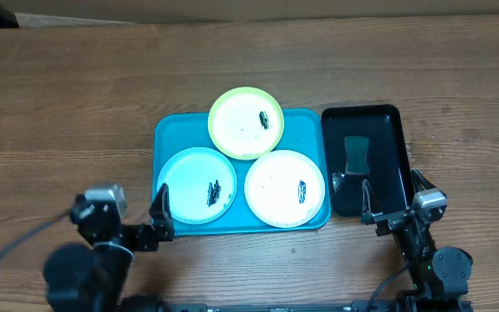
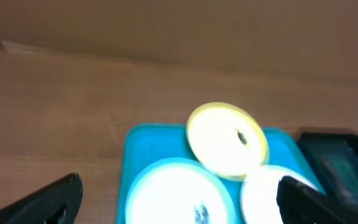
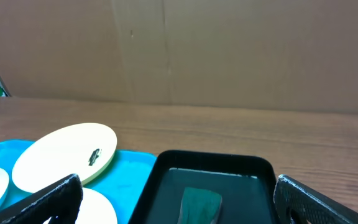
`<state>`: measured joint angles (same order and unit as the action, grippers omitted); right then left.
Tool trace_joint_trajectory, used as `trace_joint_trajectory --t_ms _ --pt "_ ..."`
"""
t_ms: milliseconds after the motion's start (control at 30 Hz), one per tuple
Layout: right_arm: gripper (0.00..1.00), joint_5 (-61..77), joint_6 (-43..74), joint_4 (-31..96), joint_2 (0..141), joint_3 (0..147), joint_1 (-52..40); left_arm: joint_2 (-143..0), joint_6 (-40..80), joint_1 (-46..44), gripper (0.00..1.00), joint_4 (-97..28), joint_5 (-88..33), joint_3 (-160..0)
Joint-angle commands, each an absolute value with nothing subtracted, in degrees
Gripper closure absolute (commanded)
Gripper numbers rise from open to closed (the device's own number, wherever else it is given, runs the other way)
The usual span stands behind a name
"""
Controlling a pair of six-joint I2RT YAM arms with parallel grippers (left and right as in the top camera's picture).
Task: Clean dirty plates on tray and stack at the side
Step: 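Move the left gripper over the cream plate on the teal tray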
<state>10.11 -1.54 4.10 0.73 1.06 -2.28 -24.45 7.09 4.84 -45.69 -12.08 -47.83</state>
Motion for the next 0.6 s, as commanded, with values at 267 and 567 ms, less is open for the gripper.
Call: trace_joint_trajectory --t_ms 267,567 --pt "0.00 10.17 -1.76 3.81 0.23 0.45 -2.17 -65.25 4.49 4.47 0.00 -76.29 -28.27 -88.99" --pt "0.00 10.17 -1.76 3.81 0.23 0.45 -2.17 -77.19 8.01 1.26 0.96 -78.72 -29.19 -84.71"
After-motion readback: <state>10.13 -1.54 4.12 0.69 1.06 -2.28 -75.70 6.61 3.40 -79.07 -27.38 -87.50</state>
